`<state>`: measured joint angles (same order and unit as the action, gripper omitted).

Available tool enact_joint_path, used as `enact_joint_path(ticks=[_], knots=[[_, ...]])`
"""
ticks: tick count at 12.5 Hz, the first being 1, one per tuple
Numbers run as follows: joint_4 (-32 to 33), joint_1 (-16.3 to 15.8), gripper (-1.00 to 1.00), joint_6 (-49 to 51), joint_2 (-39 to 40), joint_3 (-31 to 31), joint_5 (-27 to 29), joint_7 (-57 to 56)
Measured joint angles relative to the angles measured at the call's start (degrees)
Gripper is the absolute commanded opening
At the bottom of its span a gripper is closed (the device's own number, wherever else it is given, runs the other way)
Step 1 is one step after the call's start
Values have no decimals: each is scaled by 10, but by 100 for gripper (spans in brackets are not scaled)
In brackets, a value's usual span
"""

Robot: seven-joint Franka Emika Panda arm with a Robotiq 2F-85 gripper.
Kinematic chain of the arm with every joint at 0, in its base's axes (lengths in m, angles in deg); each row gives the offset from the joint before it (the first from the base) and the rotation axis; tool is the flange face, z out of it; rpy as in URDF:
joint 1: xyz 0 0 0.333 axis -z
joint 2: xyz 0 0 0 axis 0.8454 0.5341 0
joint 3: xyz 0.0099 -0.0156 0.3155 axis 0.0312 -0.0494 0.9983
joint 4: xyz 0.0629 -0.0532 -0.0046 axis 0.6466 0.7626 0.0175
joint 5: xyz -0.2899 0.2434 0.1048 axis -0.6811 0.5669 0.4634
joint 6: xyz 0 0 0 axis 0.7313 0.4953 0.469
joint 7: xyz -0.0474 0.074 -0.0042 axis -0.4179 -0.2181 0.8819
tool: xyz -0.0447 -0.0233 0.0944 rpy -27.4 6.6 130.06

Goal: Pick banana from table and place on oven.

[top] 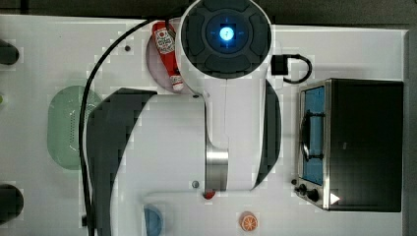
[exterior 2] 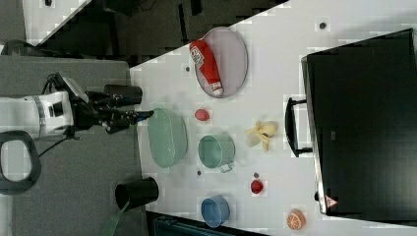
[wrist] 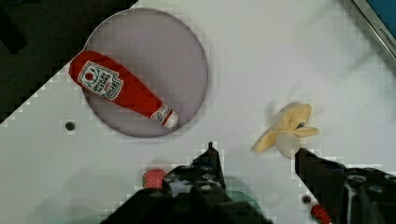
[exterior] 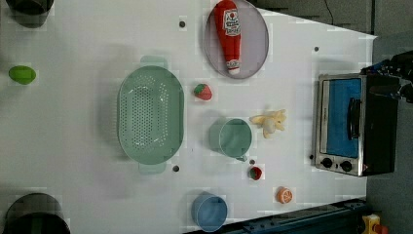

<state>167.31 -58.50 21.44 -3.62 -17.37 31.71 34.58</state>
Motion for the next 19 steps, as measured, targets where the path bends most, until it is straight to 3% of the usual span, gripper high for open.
enact_joint_path(ticks=[3,6,8,11,15,19], knots=[[153,4,100,112,-178,-18,0,34],[163,15,100,96,-287,-25,-23,44],[162,25,100,73,-307,-20,-21,49],[177,22,100,-4,-252,-19,-11,49],[289,17,100,-141,-124,-23,-27,51],[342,18,100,-262,11,-38,-26,53]])
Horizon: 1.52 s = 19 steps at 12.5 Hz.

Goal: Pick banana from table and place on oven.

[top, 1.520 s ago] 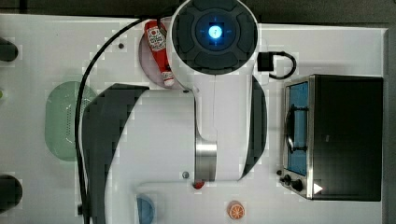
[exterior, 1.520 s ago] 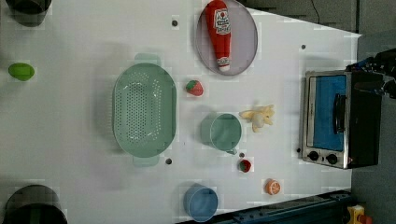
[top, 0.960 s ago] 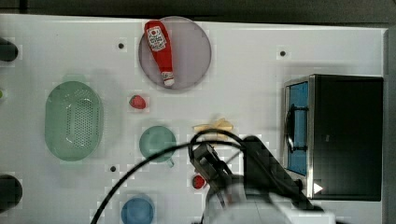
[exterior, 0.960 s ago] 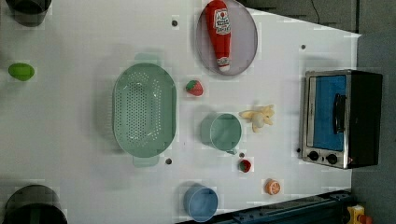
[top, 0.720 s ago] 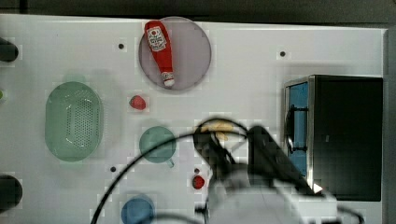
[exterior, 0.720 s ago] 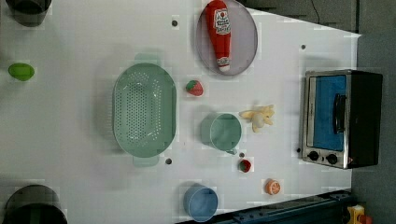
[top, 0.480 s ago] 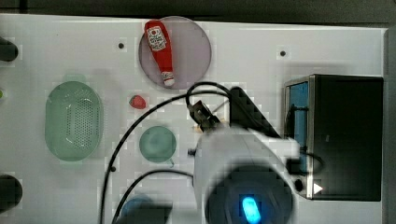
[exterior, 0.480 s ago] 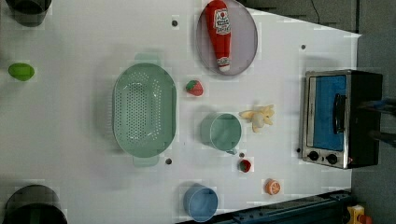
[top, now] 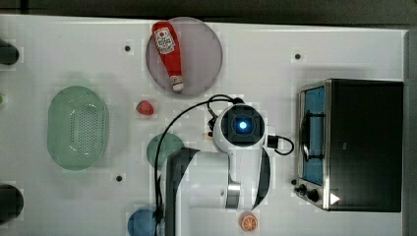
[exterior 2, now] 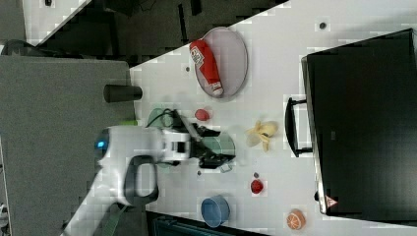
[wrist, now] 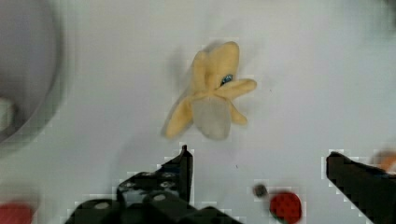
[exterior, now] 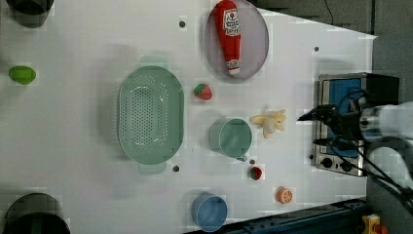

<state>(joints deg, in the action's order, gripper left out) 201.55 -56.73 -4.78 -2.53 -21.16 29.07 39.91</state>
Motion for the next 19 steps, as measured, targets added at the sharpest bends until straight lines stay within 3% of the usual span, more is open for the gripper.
enact_joint_path(ticks=[4,10,11,17,19], knots=[[1,0,100,-118,84,-5,13,0],[63,3,100,-224,140,-10,8,0],[62,6,92,-230,149,-7,12,0],[62,9,-48,-301,192,-22,13,0],[60,7,-49,-310,189,-18,19,1]])
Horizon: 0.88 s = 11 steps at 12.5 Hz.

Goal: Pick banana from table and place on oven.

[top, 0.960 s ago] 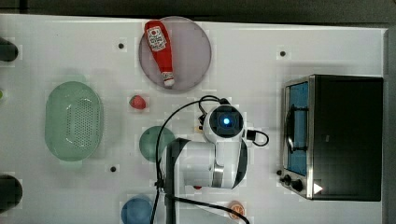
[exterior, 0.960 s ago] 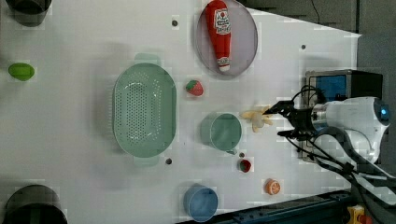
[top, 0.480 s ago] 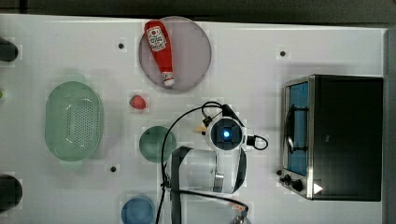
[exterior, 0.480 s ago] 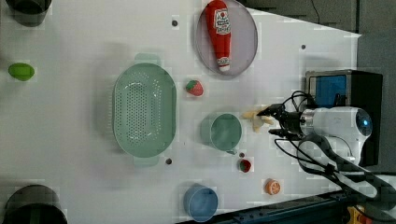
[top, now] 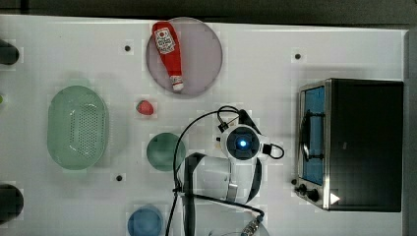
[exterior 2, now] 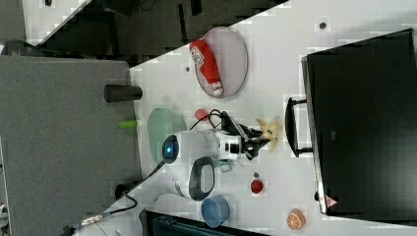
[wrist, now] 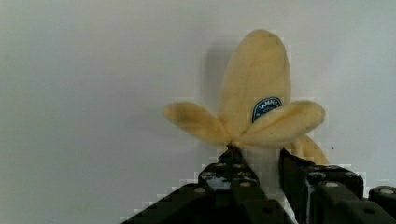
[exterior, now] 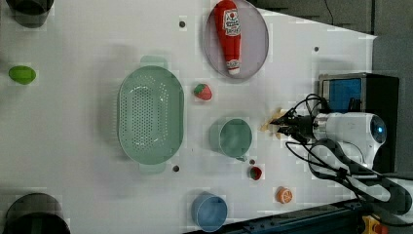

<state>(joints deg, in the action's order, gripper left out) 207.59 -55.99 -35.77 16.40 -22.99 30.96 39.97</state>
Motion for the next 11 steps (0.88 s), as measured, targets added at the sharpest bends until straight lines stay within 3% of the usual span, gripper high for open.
enact_joint_path(ticks=[5,8,11], knots=[[-8,-3,-49,26,-37,-1,-14,1],[-18,-7,-49,156,-144,-2,-4,1],[-115,-3,-49,333,-232,2,-18,1]])
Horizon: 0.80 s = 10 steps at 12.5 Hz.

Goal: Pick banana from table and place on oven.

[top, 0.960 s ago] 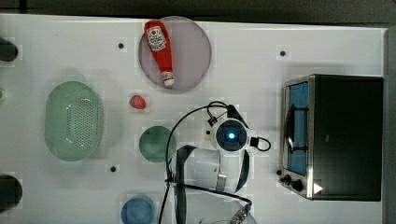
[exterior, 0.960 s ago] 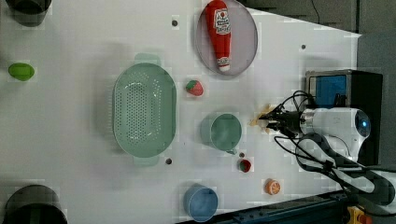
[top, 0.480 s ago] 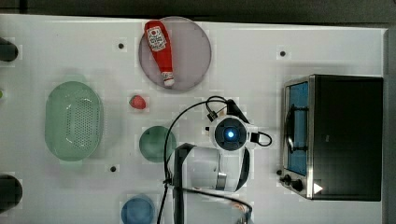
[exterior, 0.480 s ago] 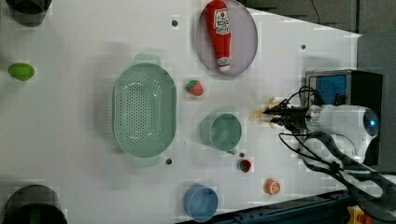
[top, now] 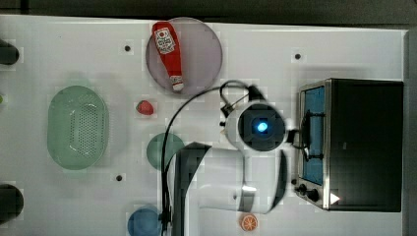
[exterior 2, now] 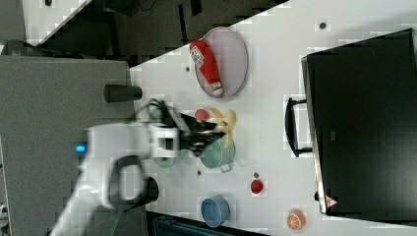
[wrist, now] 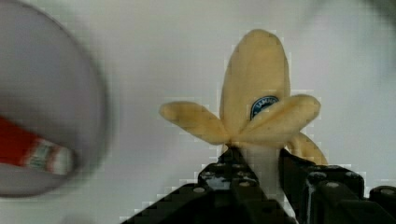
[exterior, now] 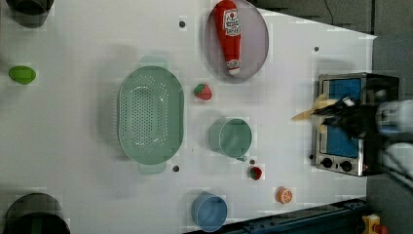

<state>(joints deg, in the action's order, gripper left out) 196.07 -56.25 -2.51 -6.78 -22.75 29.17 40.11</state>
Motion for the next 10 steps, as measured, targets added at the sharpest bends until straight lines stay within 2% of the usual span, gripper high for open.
enact_joint_path(ticks=[3,6,10], knots=[[-101,-11,-49,132,-60,-23,10,-10],[-180,1,-49,155,-62,-53,6,-68],[-171,-1,-49,168,-41,-152,11,-155]])
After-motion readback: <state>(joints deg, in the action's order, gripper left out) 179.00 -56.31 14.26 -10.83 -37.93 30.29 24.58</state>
